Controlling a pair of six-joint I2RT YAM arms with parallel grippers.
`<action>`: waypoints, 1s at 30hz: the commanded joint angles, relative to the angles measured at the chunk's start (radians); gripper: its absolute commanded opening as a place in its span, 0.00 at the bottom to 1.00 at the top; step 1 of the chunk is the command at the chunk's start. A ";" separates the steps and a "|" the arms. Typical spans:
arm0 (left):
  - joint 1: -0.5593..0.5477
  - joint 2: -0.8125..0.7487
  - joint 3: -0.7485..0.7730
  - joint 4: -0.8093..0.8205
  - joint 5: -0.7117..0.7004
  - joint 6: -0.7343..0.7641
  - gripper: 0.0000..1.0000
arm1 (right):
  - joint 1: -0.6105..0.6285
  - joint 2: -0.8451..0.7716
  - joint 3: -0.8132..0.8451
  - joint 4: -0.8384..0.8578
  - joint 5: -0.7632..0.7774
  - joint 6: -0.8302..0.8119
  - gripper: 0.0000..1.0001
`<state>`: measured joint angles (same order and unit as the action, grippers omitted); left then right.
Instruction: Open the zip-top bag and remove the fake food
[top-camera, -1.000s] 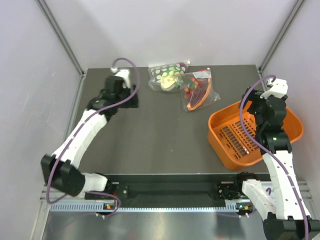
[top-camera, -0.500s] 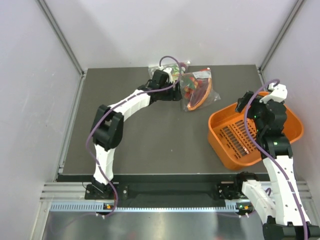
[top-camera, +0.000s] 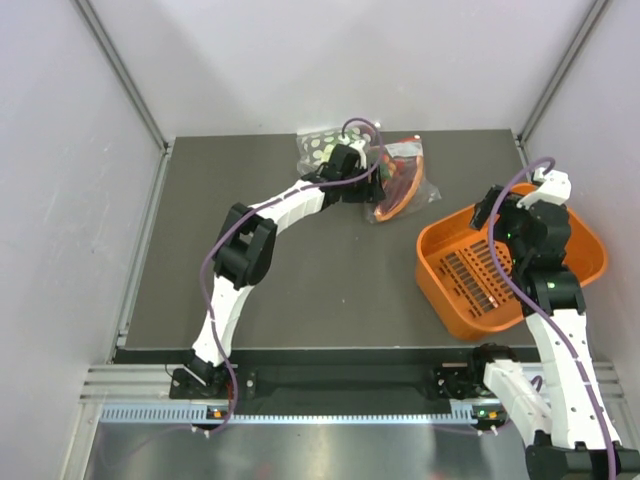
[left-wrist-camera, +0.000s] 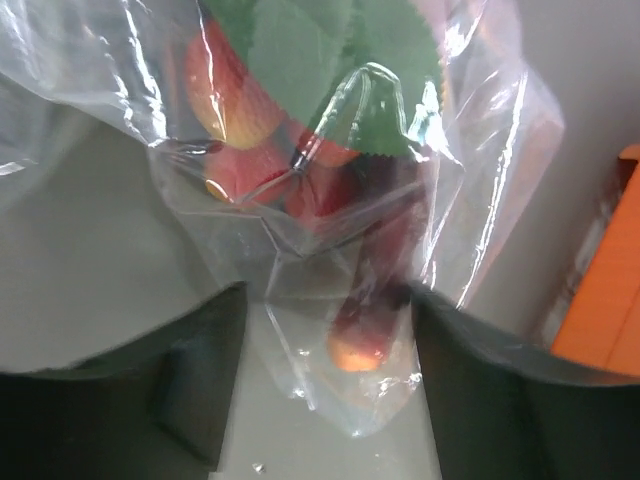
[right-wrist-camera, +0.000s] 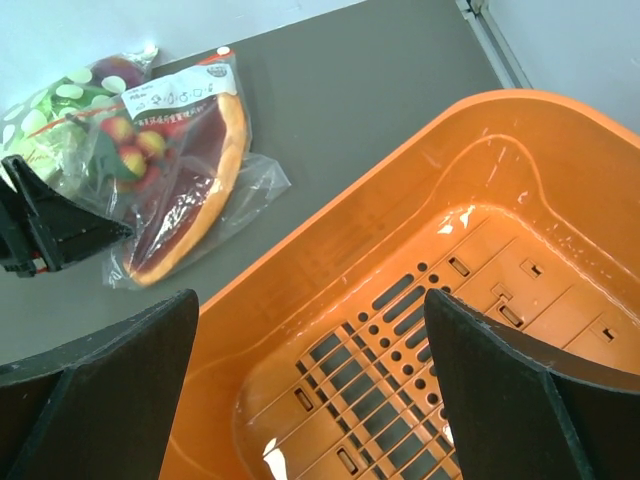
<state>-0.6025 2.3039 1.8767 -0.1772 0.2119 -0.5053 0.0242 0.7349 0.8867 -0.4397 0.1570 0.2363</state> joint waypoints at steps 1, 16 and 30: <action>-0.010 0.020 0.039 0.021 0.004 -0.001 0.63 | 0.011 0.004 0.058 0.015 0.016 -0.003 0.94; -0.002 -0.300 -0.322 0.025 0.037 0.152 0.00 | 0.054 0.081 0.101 0.048 -0.030 -0.045 0.94; 0.033 -0.747 -0.772 -0.131 -0.088 0.116 0.00 | 0.286 0.363 0.215 0.188 -0.249 0.006 0.95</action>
<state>-0.5694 1.6726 1.1568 -0.2741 0.1593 -0.3698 0.2726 1.0512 1.0554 -0.3531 0.0189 0.2039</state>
